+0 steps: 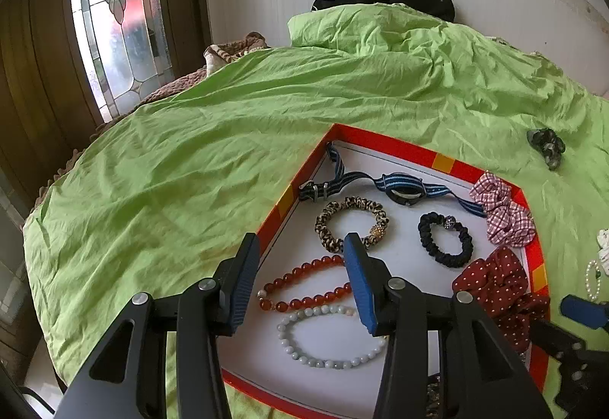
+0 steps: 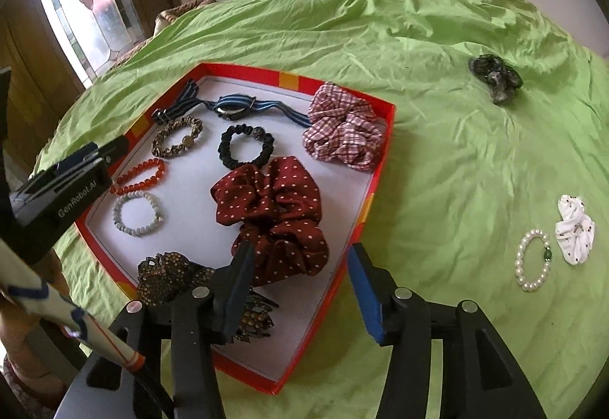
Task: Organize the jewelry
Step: 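Open both tools to release bracelet and scrunchie inside the red box, then withdraw both open tools from the box toward the pearl bracelet and white scrunchie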
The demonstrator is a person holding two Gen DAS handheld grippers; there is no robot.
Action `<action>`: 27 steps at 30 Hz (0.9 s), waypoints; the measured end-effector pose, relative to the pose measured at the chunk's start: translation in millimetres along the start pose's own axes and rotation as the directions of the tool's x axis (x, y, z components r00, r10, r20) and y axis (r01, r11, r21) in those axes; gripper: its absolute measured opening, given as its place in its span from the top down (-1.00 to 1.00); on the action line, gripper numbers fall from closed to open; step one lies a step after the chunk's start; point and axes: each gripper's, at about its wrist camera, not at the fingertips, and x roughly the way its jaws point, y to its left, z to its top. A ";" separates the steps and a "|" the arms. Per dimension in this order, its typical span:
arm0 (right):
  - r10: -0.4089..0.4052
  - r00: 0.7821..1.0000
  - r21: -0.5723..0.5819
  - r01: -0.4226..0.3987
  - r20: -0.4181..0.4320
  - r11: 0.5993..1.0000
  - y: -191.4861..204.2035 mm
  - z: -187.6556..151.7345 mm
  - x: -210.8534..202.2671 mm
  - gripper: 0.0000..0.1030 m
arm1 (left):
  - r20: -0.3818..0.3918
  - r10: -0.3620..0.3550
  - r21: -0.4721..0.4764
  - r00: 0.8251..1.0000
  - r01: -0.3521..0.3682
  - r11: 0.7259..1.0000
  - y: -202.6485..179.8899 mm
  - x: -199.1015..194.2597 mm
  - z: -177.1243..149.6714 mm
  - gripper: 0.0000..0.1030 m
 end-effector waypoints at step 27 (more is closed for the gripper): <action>-0.056 0.998 0.146 0.051 0.029 0.988 -80.3 -49.5 -49.8 -0.12 | 0.018 0.091 0.164 0.996 -0.093 0.982 -40.1 0.3 -25.6 0.13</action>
